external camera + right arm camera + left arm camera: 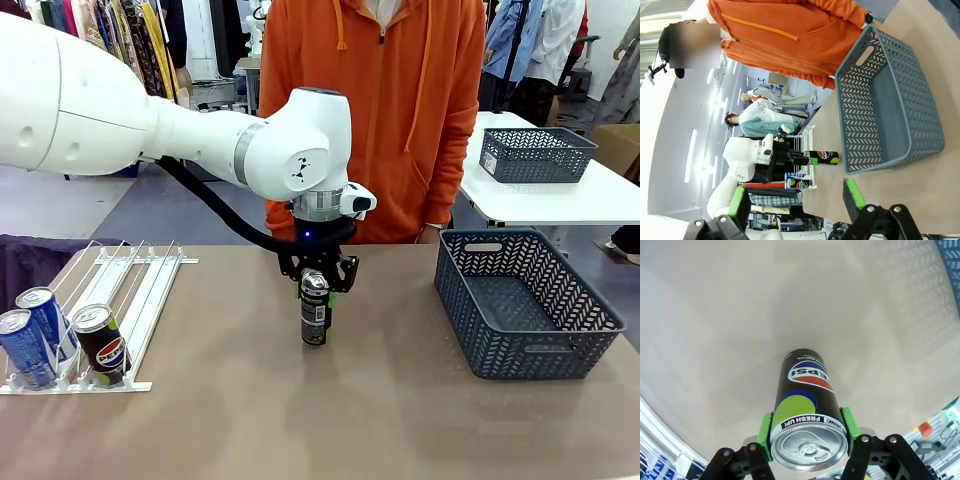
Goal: Retrieve and store the cans from the dispenser.
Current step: Pick up one can from the Automatic Can Dispenser and place it in the middle of the table.
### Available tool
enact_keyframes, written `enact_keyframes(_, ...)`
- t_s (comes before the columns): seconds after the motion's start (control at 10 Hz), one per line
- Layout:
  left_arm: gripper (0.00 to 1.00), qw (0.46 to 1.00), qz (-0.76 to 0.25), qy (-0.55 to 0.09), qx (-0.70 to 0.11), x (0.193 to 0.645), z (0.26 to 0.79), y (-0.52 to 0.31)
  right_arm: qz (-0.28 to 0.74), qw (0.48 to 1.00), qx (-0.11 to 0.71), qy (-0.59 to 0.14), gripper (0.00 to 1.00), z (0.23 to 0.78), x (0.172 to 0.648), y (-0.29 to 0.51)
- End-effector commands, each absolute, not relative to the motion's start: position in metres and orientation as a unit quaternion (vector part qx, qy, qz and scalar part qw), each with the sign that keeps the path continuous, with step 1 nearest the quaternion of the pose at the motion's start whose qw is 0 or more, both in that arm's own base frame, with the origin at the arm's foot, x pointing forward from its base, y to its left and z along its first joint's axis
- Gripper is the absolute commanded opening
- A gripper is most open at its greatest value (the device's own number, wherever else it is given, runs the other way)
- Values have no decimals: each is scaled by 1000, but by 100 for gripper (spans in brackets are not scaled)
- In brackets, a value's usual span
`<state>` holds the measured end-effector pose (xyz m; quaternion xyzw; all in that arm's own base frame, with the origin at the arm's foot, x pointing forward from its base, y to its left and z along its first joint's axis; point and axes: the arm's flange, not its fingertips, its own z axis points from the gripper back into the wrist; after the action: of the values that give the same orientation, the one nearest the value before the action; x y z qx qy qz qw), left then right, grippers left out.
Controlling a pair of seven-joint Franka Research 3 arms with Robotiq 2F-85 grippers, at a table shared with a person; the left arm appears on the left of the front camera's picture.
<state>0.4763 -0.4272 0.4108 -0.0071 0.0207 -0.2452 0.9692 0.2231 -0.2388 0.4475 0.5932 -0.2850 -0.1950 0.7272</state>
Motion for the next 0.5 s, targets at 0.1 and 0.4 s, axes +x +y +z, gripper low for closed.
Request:
enact_keyframes(0.1, 100, 972, -235, 14, -10, 471, 417, -423, -191, 727, 594, -287, 100, 450, 221, -241)
enact_keyframes(0.4, 100, 977, -213, -14, -16, 467, 452, -401, -191, 727, 594, -287, 100, 450, 221, -241)
